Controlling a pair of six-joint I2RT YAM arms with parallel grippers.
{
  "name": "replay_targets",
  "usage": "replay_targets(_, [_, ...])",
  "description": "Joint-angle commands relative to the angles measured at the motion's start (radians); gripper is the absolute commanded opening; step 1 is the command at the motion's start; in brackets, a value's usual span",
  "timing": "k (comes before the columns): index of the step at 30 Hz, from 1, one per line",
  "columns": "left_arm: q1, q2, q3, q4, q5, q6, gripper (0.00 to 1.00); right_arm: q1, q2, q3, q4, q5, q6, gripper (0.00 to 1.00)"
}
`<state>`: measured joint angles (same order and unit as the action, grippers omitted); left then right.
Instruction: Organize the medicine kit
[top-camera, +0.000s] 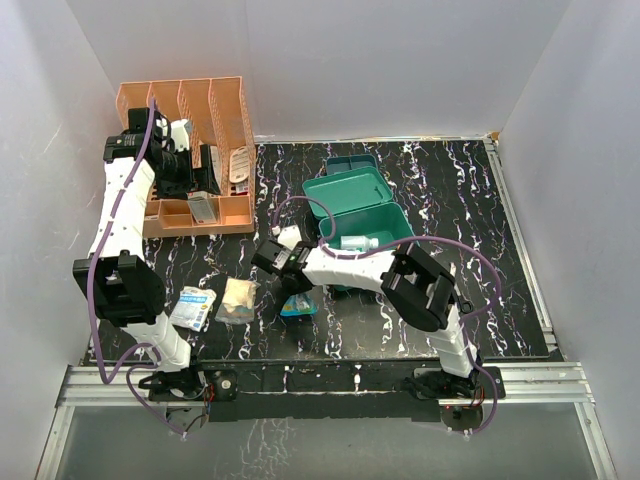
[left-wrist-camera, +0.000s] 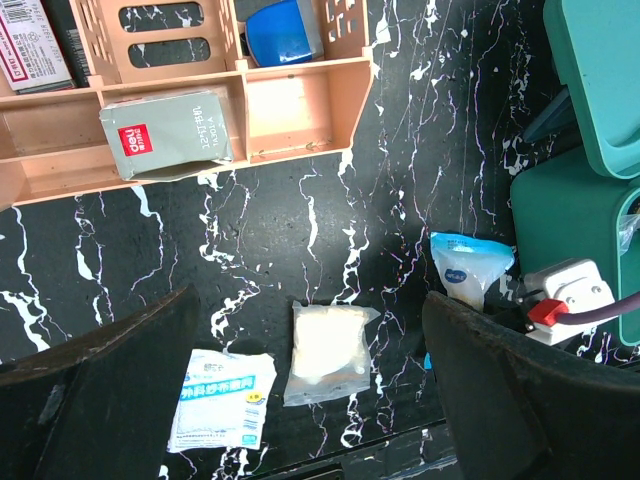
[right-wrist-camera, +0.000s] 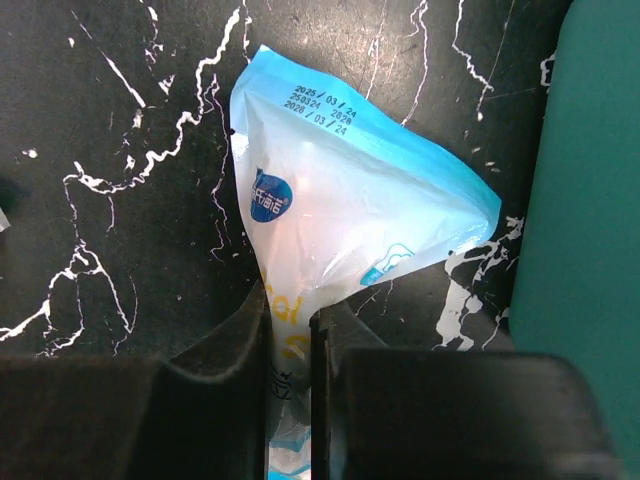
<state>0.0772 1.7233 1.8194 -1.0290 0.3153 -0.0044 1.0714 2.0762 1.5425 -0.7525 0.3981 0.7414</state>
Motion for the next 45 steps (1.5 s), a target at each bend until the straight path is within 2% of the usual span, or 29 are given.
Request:
replay_targets(1, [0.001,-0.031,0.002,-0.010,0.021,-0.012,0.91,-0.002,-0.063,0.045,-0.029,0.033,0.014,0.00])
replay_targets(10, [0.001,-0.016,0.006,-0.006,0.022,-0.009,0.91,-0.003,-0.196,0.352,-0.259,0.184,-0.071,0.00])
replay_targets(14, [0.001,-0.006,0.015,-0.008,0.026,-0.010,0.91,-0.053,-0.210,0.445,-0.366,0.225,-0.124,0.00])
replay_targets(22, [0.000,-0.010,0.015,-0.017,0.021,0.005,0.91,-0.251,-0.366,0.277,-0.281,0.185,-0.300,0.01])
replay_targets(27, [0.000,-0.006,0.012,-0.018,0.027,0.010,0.91,-0.331,-0.396,0.204,-0.224,0.148,-0.459,0.03])
replay_targets(38, [0.000,-0.007,0.024,-0.050,0.036,0.067,0.94,-0.524,-0.515,-0.020,-0.055,-0.097,-0.735,0.04])
replay_targets(41, [0.000,-0.006,0.031,-0.063,0.027,0.065,0.98,-0.595,-0.546,-0.079,-0.011,-0.188,-0.775,0.05])
replay_targets(45, [0.001,-0.004,0.045,-0.086,0.015,0.070,0.99,-0.621,-0.544,-0.114,0.006,-0.243,-0.811,0.06])
